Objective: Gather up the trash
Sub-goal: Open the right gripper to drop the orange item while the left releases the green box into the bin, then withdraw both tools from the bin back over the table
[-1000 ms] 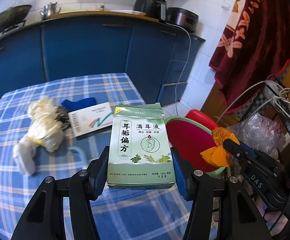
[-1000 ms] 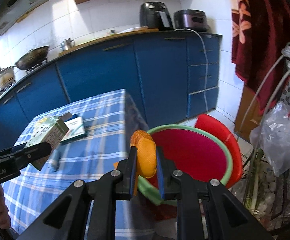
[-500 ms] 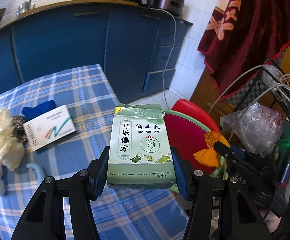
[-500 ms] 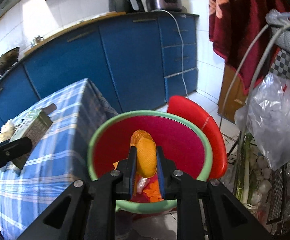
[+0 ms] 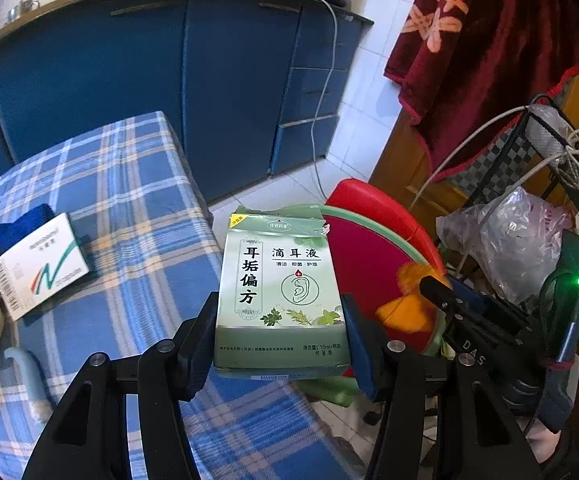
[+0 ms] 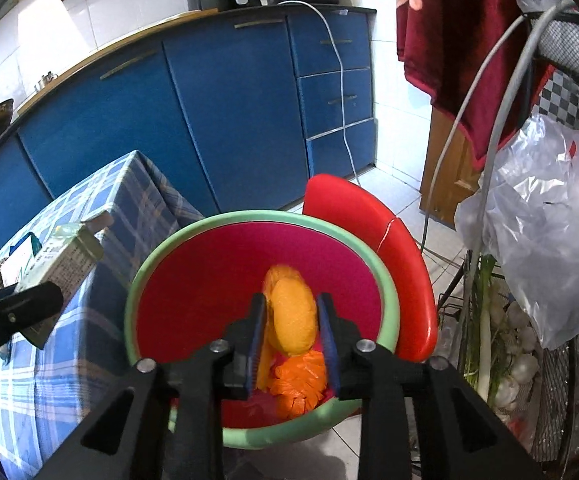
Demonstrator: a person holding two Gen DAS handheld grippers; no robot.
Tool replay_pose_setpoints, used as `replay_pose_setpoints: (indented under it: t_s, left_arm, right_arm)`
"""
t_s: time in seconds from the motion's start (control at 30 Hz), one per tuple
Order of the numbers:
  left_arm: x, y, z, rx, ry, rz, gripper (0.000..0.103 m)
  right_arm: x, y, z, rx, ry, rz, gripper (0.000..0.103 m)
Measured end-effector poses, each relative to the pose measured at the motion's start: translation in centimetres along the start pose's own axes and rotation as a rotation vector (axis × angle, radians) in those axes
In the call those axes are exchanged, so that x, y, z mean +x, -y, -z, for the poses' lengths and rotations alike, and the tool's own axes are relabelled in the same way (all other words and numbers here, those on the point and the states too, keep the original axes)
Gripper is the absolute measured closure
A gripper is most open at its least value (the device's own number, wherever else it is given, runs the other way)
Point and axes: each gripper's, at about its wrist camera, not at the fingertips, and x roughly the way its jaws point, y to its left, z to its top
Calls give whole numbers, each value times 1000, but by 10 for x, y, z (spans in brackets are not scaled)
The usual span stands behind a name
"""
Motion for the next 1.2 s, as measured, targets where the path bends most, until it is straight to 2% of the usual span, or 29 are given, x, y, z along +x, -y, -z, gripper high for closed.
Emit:
replay_pose_setpoints:
  t_s: [0.07, 0.67, 0.73, 1.2]
  left_arm:
    - [5, 2, -1, 4, -8, 1, 44]
    - [53, 21, -1, 49, -110, -21, 43]
    - [53, 20, -1, 46, -109, -6, 40]
    - [27, 14, 0, 31, -70, -9, 40]
  right_arm:
    - [-1, 3, -1, 11, 7, -11, 54]
    - [-14, 16, 2, 55, 30, -22, 54]
    - [-15, 17, 3, 58, 29, -23, 54]
    - [-29, 6, 6, 46, 44, -42, 53]
